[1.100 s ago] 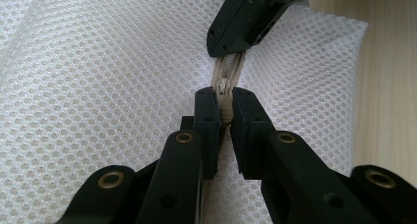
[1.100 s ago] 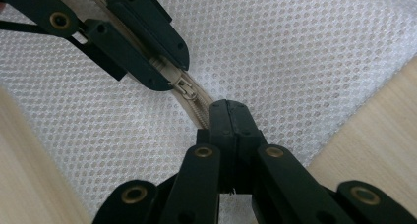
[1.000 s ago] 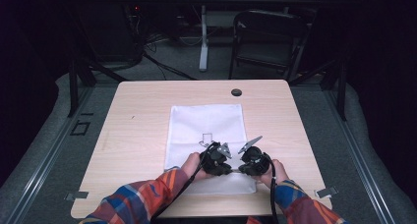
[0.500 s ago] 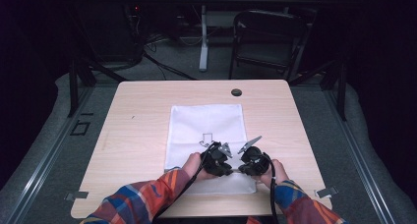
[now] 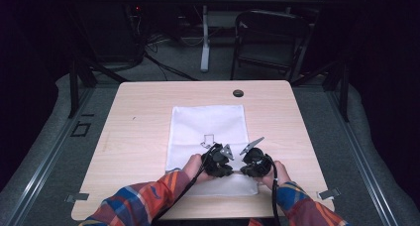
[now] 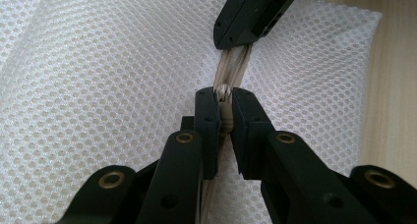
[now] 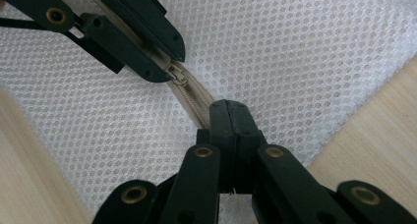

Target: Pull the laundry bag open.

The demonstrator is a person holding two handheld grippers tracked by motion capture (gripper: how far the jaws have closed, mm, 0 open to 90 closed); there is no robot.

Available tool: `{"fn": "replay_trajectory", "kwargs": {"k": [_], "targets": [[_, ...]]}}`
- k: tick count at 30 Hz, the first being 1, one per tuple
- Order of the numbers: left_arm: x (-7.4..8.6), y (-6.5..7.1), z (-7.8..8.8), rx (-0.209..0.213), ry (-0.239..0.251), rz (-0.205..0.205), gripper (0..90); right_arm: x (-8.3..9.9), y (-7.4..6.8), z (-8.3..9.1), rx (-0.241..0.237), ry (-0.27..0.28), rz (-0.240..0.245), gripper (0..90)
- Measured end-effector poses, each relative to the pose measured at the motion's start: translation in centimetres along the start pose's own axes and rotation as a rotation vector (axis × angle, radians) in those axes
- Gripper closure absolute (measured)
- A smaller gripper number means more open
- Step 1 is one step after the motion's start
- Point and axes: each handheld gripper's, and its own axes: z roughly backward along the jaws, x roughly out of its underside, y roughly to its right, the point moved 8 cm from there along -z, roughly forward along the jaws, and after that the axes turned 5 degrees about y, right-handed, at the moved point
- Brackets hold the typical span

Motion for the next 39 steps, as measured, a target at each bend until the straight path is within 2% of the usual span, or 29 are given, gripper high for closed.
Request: {"fn": "replay_trajectory", "kwargs": {"k": [7, 13, 21, 23, 25, 39], "targets": [[0.2, -0.1, 0.1, -0.003, -0.01, -0.006, 82.3, 0.1, 0.0, 0.1, 0.0, -0.006, 0.002, 90.0], [1.3, -0.9, 1.2, -0.004, -0.001, 0.043, 82.2, 0.1, 0.1, 0.1, -0.005, -0.007, 0.002, 90.0], [2.5, -1.2, 2.3, -0.003, -0.009, 0.055, 82.1, 0.1, 0.1, 0.1, -0.001, -0.01, 0.018, 90.0], [2.6, -1.1, 2.5, 0.01, -0.005, 0.064, 82.1, 0.0, 0.1, 0.1, -0.001, -0.008, 0.019, 90.0], [2.6, -0.9, 2.5, 0.01, -0.009, 0.052, 82.1, 0.0, 0.1, 0.0, -0.002, -0.007, 0.023, 90.0], [3.0, -0.5, 3.0, 0.01, -0.003, 0.047, 82.1, 0.1, 0.1, 0.1, 0.002, -0.008, 0.031, 90.0]]}}
